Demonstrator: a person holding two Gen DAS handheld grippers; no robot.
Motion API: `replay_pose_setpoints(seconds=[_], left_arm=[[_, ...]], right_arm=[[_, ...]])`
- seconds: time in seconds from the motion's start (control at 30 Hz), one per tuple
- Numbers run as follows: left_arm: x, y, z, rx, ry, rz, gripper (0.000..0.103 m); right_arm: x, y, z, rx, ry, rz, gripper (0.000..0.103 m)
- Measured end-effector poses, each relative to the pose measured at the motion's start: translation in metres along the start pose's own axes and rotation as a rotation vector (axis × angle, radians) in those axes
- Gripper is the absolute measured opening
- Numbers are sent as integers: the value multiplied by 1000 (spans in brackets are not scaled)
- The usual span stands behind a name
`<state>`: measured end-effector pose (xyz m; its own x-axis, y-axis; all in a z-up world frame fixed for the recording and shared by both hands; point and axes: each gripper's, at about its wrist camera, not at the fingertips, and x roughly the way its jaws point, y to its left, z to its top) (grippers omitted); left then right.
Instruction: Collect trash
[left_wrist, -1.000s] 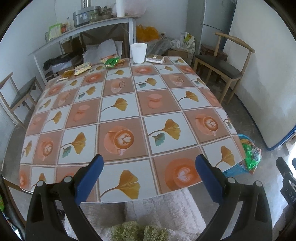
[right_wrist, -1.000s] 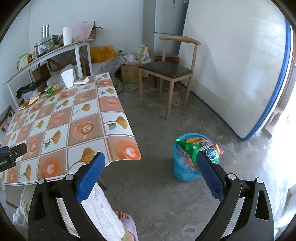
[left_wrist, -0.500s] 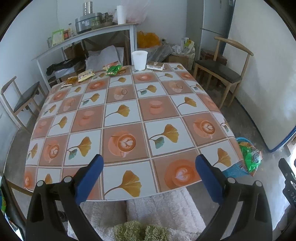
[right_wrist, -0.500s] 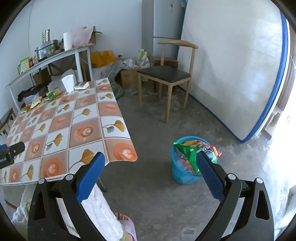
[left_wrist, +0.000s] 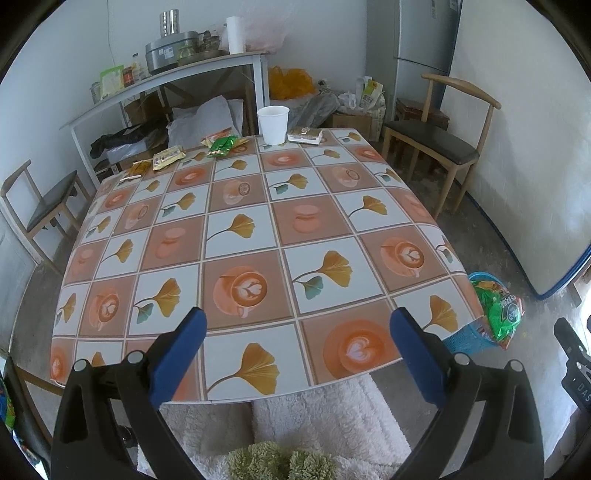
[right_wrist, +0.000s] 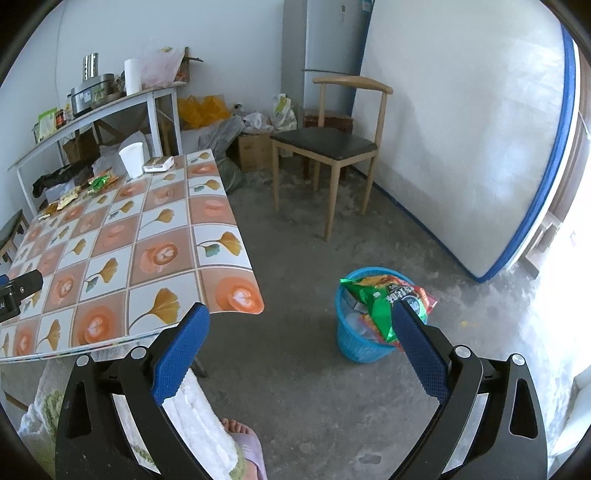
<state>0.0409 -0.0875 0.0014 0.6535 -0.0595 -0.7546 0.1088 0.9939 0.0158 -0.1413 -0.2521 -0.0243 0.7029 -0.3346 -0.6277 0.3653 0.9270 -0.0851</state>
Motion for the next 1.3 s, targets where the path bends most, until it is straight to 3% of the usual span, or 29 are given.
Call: replay_pose_setpoints(seconds=[1.3], left_arm=[[7, -4, -2, 16, 19, -12, 97]], right_arm=[[3, -3, -1, -4, 4, -4, 95]])
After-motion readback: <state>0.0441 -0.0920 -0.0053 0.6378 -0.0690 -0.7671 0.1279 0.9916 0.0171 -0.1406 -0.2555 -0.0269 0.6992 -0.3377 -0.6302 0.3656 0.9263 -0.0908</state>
